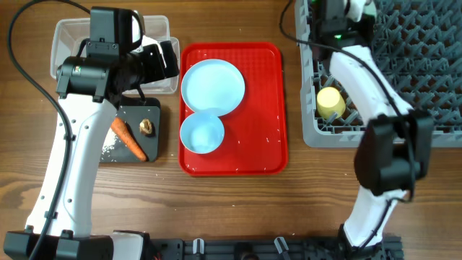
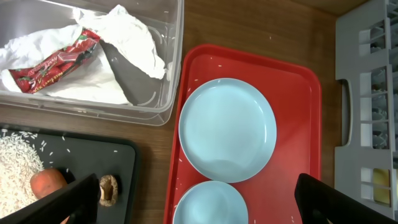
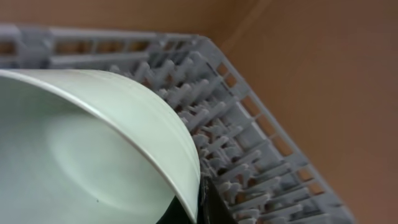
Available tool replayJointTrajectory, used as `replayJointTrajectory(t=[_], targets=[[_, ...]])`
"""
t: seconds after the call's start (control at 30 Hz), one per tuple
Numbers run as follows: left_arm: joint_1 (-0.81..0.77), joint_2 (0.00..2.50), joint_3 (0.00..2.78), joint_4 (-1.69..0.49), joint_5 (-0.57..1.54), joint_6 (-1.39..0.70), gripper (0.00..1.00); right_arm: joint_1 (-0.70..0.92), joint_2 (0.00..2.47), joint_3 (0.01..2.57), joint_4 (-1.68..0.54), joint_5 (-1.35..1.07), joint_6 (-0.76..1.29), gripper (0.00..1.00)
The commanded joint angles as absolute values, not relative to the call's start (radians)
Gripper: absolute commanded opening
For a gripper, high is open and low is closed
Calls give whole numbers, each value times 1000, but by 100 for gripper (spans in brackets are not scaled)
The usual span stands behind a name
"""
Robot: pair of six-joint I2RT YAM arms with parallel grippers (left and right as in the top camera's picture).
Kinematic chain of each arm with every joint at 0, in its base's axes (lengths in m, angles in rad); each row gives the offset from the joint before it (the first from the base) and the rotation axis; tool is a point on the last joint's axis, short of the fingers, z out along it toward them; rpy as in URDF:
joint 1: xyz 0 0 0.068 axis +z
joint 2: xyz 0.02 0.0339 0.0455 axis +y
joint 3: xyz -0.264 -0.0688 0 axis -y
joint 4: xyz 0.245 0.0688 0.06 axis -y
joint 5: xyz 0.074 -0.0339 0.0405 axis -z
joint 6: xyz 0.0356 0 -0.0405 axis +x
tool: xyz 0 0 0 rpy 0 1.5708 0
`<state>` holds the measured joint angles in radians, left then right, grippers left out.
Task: Sort waste into correct bins and load items into the dishwasher rack
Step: 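Lift the green bowl and lower it into the dish rack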
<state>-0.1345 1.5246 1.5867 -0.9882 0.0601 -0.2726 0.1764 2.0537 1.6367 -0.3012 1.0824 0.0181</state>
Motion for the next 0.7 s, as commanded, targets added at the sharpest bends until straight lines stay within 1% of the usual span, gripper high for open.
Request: replayJointTrajectory(t=[0.0, 0.27, 0.47, 0.5, 0.6, 0.67], targets=[[-130, 1534, 1581, -989, 55, -278, 100, 185, 2087, 1636, -266, 1197, -76, 8], [-130, 1534, 1581, -989, 55, -278, 100, 192, 2101, 1636, -270, 1100, -83, 9], [-130, 1534, 1581, -989, 55, -278, 100, 193, 2106, 1629, -277, 1098, -88, 10], [-130, 1534, 1581, -989, 55, -278, 100, 193, 2106, 1629, -276, 1097, -99, 12], [-130, 1534, 1581, -989, 55, -278, 100, 193, 2106, 1629, -283, 1095, -109, 24], [-130, 1534, 1581, -989, 55, -278, 100, 193, 2106, 1629, -283, 1095, -113, 27]])
